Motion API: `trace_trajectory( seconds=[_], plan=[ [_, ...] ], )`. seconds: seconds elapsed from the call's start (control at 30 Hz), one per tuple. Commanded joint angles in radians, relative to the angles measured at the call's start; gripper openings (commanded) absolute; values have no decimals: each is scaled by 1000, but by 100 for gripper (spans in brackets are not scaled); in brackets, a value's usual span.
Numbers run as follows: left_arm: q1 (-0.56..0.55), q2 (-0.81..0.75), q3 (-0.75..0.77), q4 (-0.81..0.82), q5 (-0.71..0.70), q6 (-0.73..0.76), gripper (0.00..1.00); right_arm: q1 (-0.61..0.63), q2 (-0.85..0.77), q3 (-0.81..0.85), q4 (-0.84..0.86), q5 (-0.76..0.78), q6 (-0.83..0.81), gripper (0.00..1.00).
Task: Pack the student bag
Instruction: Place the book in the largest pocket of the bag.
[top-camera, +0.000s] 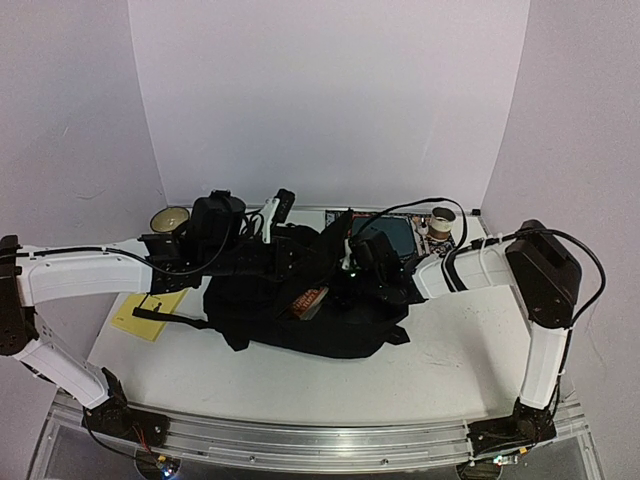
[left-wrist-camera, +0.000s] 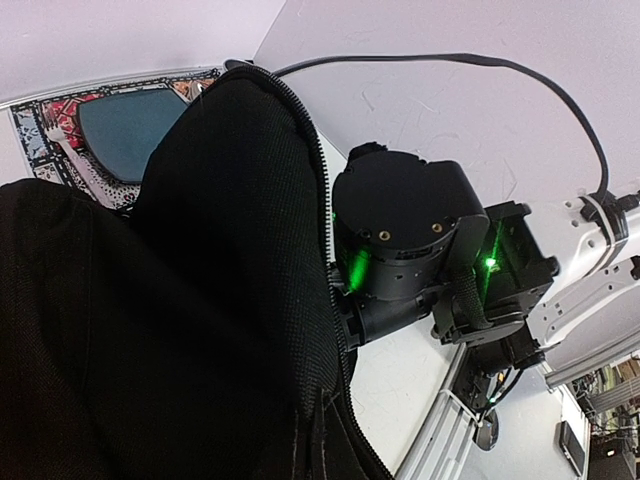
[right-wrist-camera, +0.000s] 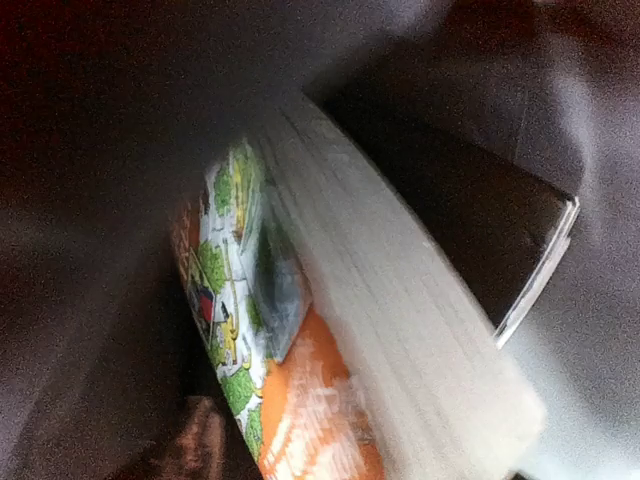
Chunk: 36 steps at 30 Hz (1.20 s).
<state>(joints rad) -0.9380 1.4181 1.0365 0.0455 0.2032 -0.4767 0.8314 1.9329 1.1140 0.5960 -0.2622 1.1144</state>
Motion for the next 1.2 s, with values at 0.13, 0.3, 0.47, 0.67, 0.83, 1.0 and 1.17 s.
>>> trace_trajectory(
  seconds=[0.13, 0.3, 0.47, 0.67, 0.83, 1.0, 1.17],
  plan=[
    [-16, -72, 1, 113, -5, -7, 1, -3, -70, 8, -226, 64, -124, 82],
    [-15, -74, -3, 109, -6, -7, 1, -2, -109, -7, -291, 88, -151, 76],
    [-15, -72, -1, 108, -4, -7, 2, 0, -123, 13, -292, 77, -166, 58],
    [-15, -67, 7, 107, 3, -7, 2, 3, -64, 88, -292, 56, -183, 50],
    [-15, -62, 9, 105, 10, -5, 2, 4, -16, 148, -292, 38, -194, 46],
    [-14, -58, 3, 104, 10, -6, 5, 4, -6, 170, -297, 41, -205, 46],
    [-13, -68, 0, 80, -24, 1, 20, 2, -93, 75, -305, 80, -241, 52]
  ],
)
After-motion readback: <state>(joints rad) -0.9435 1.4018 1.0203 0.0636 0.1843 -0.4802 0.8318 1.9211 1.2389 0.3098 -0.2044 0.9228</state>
